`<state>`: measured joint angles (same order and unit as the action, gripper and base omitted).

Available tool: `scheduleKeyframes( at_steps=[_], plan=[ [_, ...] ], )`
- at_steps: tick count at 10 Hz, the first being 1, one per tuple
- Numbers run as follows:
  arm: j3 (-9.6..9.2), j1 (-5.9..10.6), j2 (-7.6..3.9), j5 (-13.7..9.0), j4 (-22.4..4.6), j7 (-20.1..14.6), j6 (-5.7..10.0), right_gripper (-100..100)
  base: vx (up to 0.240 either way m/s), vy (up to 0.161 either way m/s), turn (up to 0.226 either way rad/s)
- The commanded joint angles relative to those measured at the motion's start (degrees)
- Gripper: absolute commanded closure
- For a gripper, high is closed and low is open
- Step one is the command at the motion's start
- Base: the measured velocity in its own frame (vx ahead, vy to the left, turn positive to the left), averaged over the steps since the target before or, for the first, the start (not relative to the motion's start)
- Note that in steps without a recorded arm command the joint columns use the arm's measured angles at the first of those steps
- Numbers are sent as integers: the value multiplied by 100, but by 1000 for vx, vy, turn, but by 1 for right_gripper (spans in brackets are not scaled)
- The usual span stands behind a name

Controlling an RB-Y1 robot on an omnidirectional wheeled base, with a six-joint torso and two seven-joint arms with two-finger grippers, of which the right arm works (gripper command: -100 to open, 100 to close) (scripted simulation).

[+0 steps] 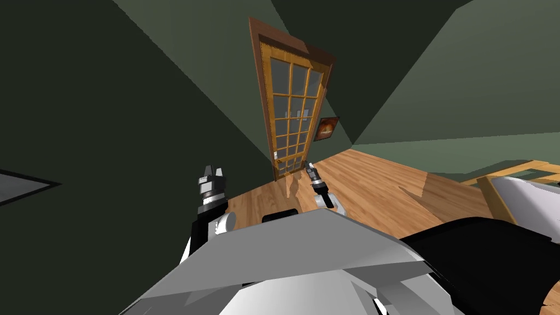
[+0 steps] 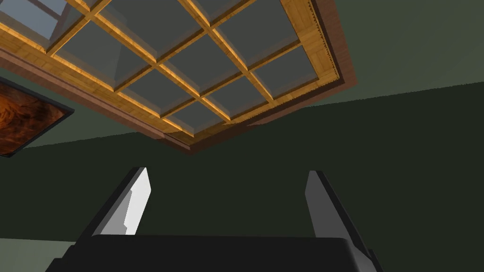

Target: Pull the door open

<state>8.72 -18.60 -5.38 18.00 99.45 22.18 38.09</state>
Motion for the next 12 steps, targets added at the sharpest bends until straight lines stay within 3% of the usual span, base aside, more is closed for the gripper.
scheduleKeyframes(
  at_steps=[1,12],
  plan=[
    [40,73,-2,87,-225,173,72,-100,68,24,14],
    [337,655,29,741,-1831,1385,477,-100,101,32,13]
  ],
)
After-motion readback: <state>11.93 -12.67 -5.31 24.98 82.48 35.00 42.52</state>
